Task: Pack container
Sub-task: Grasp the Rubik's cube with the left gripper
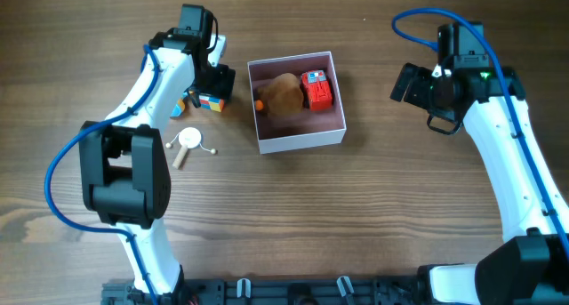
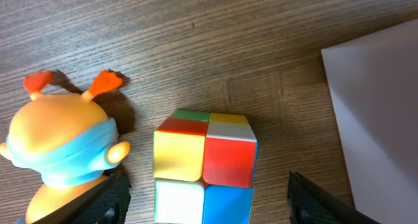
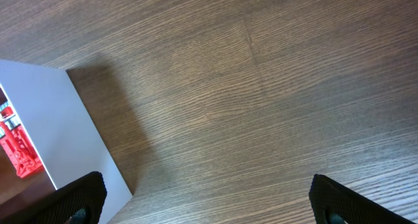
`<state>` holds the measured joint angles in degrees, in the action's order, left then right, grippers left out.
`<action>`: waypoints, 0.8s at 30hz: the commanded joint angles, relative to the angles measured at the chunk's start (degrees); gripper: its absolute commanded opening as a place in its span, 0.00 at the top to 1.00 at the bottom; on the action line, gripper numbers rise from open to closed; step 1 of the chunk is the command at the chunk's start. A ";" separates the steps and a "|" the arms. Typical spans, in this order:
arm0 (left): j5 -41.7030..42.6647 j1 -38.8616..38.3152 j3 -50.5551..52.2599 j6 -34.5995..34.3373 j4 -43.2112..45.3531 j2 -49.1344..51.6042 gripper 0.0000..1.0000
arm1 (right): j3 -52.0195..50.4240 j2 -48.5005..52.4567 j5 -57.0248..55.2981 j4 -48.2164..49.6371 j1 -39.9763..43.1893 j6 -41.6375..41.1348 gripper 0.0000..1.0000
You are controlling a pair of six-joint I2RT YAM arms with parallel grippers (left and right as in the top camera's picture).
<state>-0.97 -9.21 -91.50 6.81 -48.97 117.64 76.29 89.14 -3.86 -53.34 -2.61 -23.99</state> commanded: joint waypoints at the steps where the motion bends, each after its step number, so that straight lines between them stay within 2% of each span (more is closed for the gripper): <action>1: 1.11 -0.04 -0.33 1.99 -0.37 1.92 0.22 | -0.24 0.39 0.55 0.20 0.11 -0.04 0.00; 8: 1.11 -0.04 -0.33 1.99 -0.57 4.35 0.23 | -0.24 0.39 0.55 0.20 0.11 -0.04 0.00; 10: 1.11 -0.04 -0.33 1.97 -0.59 4.70 0.28 | -0.24 0.39 0.55 0.20 0.11 -0.02 0.01; 14: 1.09 -0.04 -0.33 1.97 -0.37 4.70 0.28 | -0.24 0.39 0.55 0.20 0.11 -0.02 0.00; 24: 1.07 -0.04 -0.46 1.92 -2.14 3.08 0.44 | -0.24 0.39 0.55 0.20 0.11 -0.02 0.00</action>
<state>-0.95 -9.21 -91.50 8.12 -50.57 121.71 76.29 89.14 -3.86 -53.34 -2.61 -23.97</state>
